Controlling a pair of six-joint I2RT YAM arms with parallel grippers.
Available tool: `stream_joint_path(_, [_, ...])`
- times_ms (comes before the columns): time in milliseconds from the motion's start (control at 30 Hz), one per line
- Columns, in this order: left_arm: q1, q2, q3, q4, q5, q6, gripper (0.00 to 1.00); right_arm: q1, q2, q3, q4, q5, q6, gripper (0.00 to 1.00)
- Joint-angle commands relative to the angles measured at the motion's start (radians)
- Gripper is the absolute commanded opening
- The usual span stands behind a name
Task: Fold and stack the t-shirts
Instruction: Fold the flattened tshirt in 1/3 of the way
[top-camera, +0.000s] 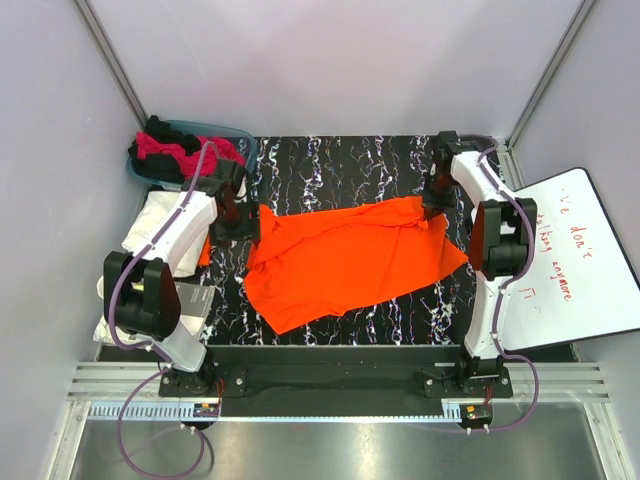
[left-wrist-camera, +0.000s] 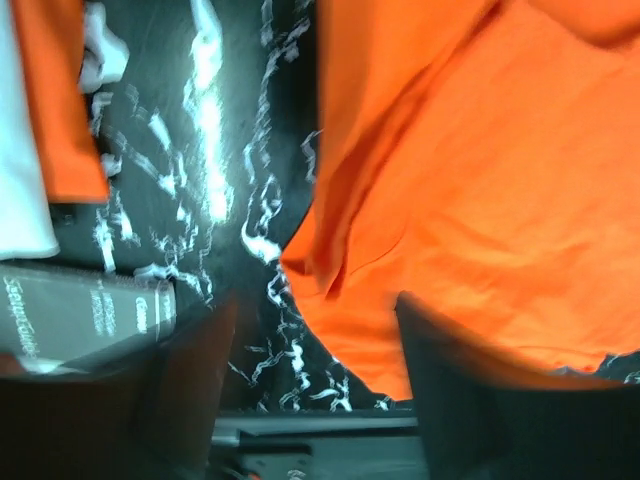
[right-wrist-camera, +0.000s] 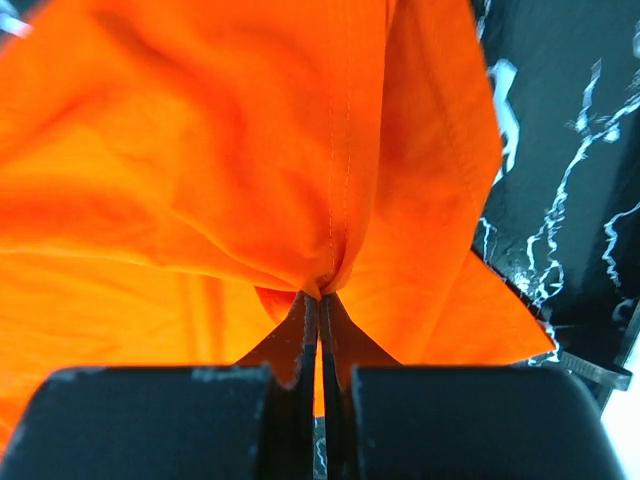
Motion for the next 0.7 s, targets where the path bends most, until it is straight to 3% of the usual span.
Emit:
stream_joint_path(0, [-0.002,0.005,0.029,-0.019,-0.076,-0.037,0.97,-0.001,0.03,0.008,-0.055,0.03,-0.001,0.0])
stream_joint_path(200, [-0.008,0.028,0.163,0.001,-0.031,-0.006,0.99,0.001,0.039,0.072,-0.095,0.083,-0.029,0.0])
stream_joint_path(367, [-0.022,0.148,0.247,0.001,-0.024,0.0,0.99,-0.002,0.044,0.11,-0.142,0.125,-0.031,0.0])
stream_joint_path(567, [-0.048,0.232,0.289,-0.004,-0.036,-0.014,0.99,-0.036,0.156,0.138,-0.25,0.232,0.032,0.0])
stream_joint_path(600, [-0.051,0.237,0.292,-0.002,-0.034,-0.017,0.99,-0.036,0.171,0.146,-0.256,0.238,0.041,0.04])
stream_joint_path(633, [-0.054,0.244,0.295,-0.004,-0.036,-0.019,0.99,-0.038,0.171,0.152,-0.258,0.237,0.04,0.15])
stream_joint_path(667, [-0.056,0.249,0.304,-0.004,-0.034,-0.019,0.99,-0.036,0.167,0.165,-0.251,0.235,0.04,0.91])
